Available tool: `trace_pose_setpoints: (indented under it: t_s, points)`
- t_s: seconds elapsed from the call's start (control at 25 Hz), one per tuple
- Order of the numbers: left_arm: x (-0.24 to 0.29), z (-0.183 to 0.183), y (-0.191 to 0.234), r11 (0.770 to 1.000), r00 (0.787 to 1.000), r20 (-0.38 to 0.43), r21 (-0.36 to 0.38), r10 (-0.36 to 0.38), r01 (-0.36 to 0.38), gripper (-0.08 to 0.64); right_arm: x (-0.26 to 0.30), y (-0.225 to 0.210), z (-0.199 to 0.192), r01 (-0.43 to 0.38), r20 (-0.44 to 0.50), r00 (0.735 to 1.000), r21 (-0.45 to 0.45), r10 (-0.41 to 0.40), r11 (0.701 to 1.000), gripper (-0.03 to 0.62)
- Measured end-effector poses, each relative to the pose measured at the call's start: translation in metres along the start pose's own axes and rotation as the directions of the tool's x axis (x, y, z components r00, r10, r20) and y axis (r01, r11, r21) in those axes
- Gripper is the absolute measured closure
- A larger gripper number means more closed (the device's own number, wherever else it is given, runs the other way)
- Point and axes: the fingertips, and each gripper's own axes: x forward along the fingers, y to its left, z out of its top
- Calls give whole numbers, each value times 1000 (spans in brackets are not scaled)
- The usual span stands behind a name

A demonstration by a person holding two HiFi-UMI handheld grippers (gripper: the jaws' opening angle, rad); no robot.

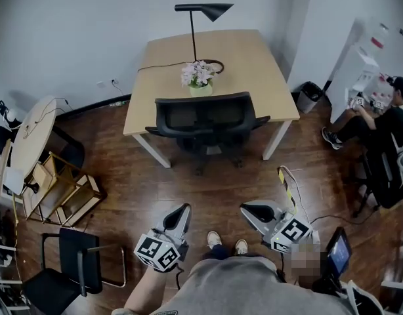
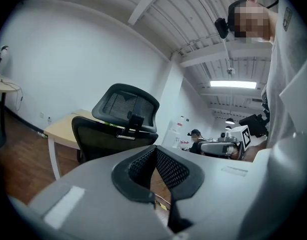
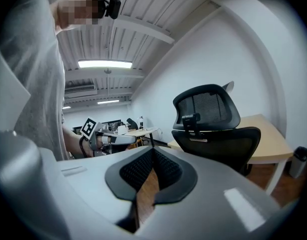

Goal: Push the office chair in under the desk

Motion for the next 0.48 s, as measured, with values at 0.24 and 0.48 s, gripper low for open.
trace_pose_setpoints:
  t_s: [0.24, 0.48]
  points:
    - [-2, -28, -46, 999, 999, -23, -22, 30, -30, 560, -40, 5, -22, -3, -8, 1000, 41, 4, 999, 586]
    - [-6, -39, -73, 1000, 999, -33, -8, 17, -18, 560, -65, 10, -29, 16, 1, 1000, 45, -16, 999, 586]
